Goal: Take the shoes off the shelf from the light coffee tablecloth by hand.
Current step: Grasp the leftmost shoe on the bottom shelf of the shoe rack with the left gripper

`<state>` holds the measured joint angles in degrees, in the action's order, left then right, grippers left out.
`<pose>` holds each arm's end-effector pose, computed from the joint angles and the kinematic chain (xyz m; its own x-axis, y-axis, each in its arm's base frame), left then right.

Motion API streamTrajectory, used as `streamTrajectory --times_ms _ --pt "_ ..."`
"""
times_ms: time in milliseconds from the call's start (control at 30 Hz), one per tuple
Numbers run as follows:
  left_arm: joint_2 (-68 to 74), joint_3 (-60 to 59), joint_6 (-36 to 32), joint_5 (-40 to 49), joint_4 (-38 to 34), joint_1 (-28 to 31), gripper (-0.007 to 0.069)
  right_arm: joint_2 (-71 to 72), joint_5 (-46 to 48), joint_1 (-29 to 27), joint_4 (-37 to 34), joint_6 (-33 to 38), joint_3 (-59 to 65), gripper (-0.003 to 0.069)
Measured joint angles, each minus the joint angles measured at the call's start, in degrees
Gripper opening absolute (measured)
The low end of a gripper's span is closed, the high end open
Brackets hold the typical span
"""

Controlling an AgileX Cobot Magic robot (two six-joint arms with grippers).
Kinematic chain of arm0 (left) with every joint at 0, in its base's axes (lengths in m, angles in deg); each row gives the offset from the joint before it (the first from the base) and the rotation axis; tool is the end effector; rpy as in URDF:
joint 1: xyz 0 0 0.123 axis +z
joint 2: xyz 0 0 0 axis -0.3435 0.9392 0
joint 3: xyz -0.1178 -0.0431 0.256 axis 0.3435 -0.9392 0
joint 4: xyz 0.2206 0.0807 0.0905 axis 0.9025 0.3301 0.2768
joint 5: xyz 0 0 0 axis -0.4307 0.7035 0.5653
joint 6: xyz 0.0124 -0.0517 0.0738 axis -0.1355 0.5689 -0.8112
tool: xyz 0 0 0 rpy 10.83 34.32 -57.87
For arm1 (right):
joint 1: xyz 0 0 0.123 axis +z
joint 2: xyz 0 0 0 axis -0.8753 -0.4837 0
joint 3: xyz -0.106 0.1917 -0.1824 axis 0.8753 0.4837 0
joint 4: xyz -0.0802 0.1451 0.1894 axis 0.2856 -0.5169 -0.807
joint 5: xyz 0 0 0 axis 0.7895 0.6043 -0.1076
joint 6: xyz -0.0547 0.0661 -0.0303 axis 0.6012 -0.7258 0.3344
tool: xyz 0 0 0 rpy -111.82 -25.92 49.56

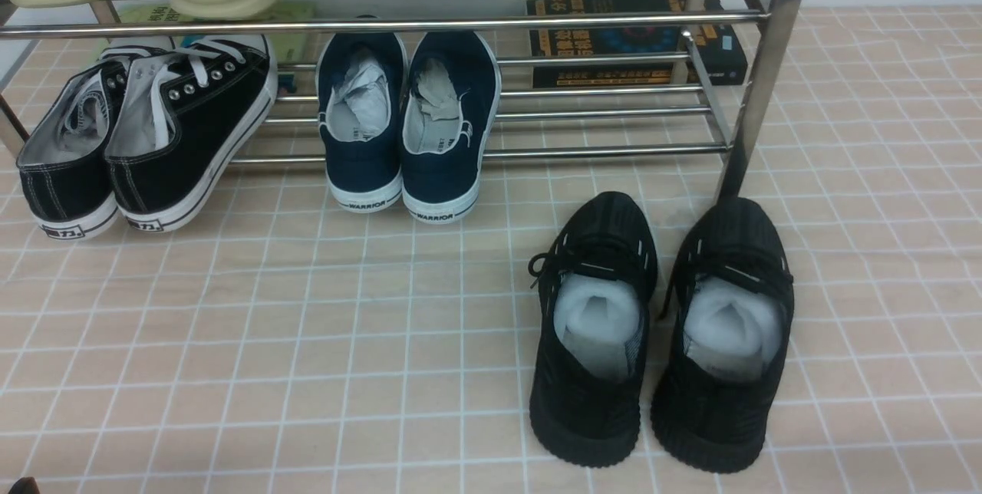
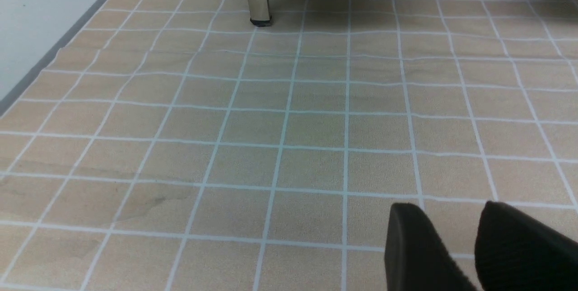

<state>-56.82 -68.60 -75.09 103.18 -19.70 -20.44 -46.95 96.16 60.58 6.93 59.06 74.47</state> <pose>0.0519 0.0094 0.1719 -0.2974 0.0159 -0.9546 -0.0917 0.9948 0.0451 0.0520 0.0017 0.1739 -0.2996 0.0035 -0.9541 -0.0134 0.9999 0.0079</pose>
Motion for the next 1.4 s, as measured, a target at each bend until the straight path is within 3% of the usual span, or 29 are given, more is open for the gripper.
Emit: streamTrajectory --times_ms 400,467,567,667,700,833,1100,1267,1400 --pt "0.00 0.00 2.07 0.07 0.70 0.00 0.0239 0.00 0.00 0.00 0.00 0.00 0.00 0.0174" --pt "0.00 0.00 5.47 -0.53 -2.95 0.00 0.0239 0.00 0.00 0.00 0.00 0.00 0.00 0.0176" --pt "0.00 -0.10 20.94 -2.58 -20.63 0.00 0.0239 0.00 0.00 0.00 0.00 0.00 0.00 0.0178" --pt "0.00 -0.10 29.84 -3.74 -31.51 0.00 0.0239 0.00 0.00 0.00 0.00 0.00 0.00 0.0178" --pt "0.00 -0.10 36.45 -4.57 -37.90 0.00 0.0239 0.00 0.00 0.00 0.00 -0.05 0.00 0.0178" --pt "0.00 -0.16 42.28 -7.14 -44.48 0.00 0.0239 0.00 0.00 0.00 0.00 -0.05 0.00 0.0181" --pt "0.00 -0.16 41.83 -7.99 -52.34 0.00 0.0239 0.00 0.00 0.00 0.00 -0.05 0.00 0.0191" --pt "0.00 -0.27 31.99 -10.52 -53.99 0.00 0.0207 0.00 0.00 0.00 0.00 -0.05 0.00 0.0200" --pt "0.00 1.52 24.92 -15.68 -54.11 0.00 0.0130 0.00 0.00 0.00 0.00 -0.05 0.00 0.0202"
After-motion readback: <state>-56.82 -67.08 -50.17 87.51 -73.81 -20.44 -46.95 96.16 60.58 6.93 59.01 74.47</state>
